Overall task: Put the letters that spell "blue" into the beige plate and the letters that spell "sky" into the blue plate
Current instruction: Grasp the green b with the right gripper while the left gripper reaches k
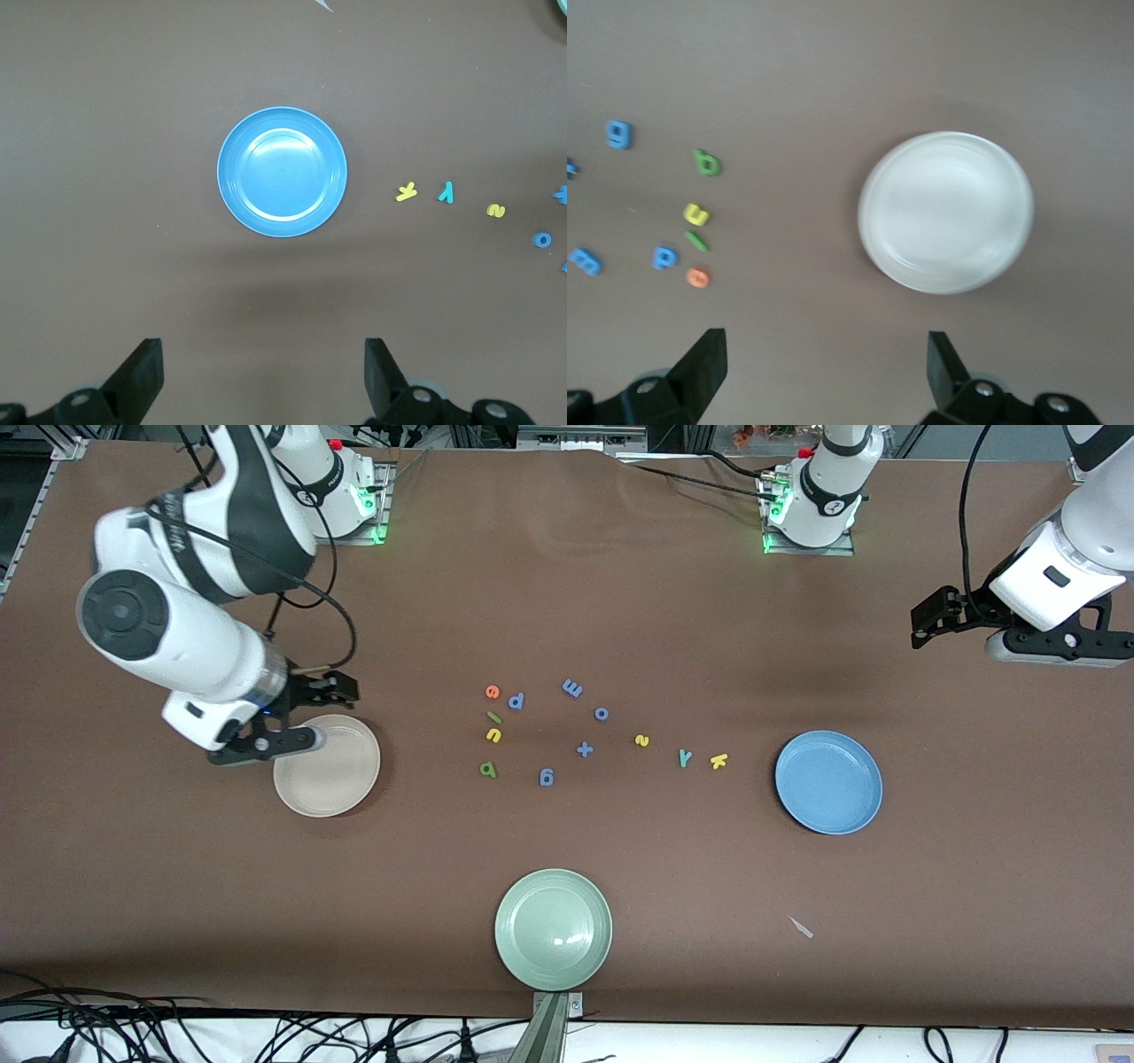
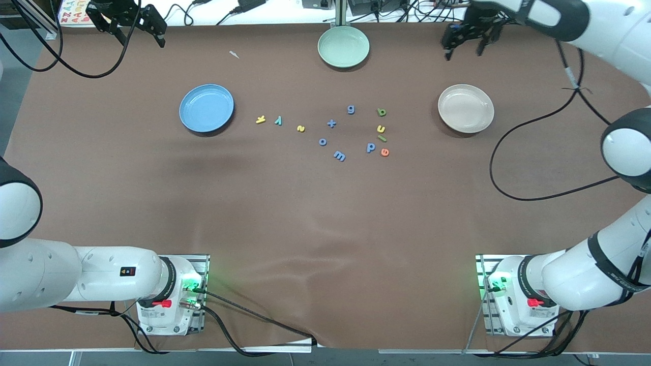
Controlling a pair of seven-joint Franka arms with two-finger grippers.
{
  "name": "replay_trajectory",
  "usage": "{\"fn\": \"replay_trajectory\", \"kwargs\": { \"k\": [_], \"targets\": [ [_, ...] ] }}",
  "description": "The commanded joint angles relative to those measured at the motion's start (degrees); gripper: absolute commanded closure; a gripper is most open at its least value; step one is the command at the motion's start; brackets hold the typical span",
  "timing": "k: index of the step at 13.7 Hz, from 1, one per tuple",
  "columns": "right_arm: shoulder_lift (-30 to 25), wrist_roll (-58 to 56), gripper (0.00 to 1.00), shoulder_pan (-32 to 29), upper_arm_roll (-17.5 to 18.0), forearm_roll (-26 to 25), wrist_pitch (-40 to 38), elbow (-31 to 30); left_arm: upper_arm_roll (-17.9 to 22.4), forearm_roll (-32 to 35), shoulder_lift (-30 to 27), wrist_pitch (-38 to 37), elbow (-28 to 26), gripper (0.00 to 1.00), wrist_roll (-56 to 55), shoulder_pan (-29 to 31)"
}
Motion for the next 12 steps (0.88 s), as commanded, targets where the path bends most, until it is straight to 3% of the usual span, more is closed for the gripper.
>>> {"fn": "replay_trajectory", "kwargs": {
  "k": [1,5,12],
  "targets": [
    [4.13,7.34,0.0,4.28,-0.27,1.54,3.85,1.78,-0.08,1.23,0.91,-1.21,1.57,0.0,-0.56,-0.24],
    [10.19,12.2,0.0,7.71,-0.27,1.71,11.59,1.78,-0.43,-3.06,4.07,-0.68,2.0,0.0,-0.99,-0.41],
    [20.3,17.56,0.0,13.08,-0.35,0.48,26.62,1.43,-1.13,-3.08,22.86,-0.42,8.86,0.0,-1.61,-9.19]
  ]
}}
